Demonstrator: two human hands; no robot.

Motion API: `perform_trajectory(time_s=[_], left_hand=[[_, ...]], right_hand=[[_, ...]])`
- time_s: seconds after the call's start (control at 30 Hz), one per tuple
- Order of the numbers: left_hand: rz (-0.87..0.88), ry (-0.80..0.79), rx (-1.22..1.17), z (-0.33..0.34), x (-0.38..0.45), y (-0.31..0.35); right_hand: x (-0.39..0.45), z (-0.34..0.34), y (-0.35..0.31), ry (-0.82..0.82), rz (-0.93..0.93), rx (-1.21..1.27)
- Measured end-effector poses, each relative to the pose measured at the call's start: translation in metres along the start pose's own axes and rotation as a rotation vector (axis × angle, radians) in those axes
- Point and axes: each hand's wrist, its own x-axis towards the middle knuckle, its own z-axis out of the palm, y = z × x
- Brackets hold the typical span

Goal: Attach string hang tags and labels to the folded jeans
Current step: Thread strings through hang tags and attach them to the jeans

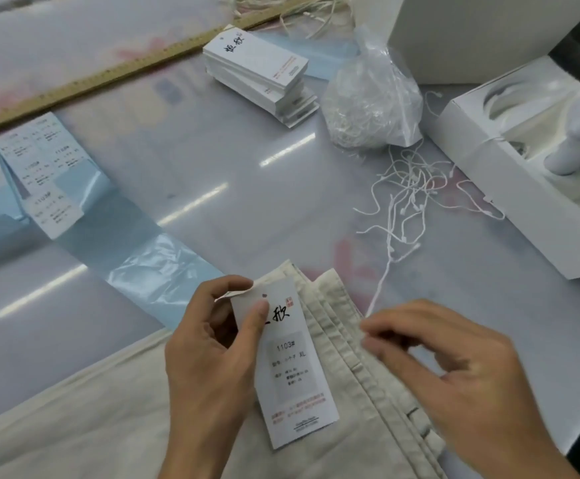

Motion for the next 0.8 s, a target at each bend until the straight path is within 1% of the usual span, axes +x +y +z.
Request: perform_trajectory(time_s=[0.1,0.17,0.3,0.43,0.5,0.6,0.8], left_hand=[[-0.027,-0.016,-0.080,-0.003,-0.003,0.000],[-0.021,-0.013,-0.105,-0.005,-0.004,0.000],[0.012,0.003,-0.103,-0.014,-0.001,0.000],[0.015,0.062,-0.117,-0.021,-0.002,0.000],[-0.015,0.074,-0.181,-0.023,-0.004,0.001],[-0.052,0.060,-0.243,-0.024,-0.010,0.004],[-0.010,0.040,-0.224,-0.027,-0.016,0.007]], right_hand=[[0.000,0.024,-0.009,-0.170,-0.017,0.046],[0.003,0.039,-0.013,-0.197,-0.056,0.061],[0.012,0.061,-0.022,-0.182,-0.051,0.119],[0.019,0.079,-0.024,-0.169,-0.052,-0.018],[0.018,0.086,-0.023,-0.117,-0.048,-0.084],[0.017,0.092,-0.024,-0.021,-0.031,-0.109],[0.017,0.095,-0.028,-0.043,-0.031,-0.134]])
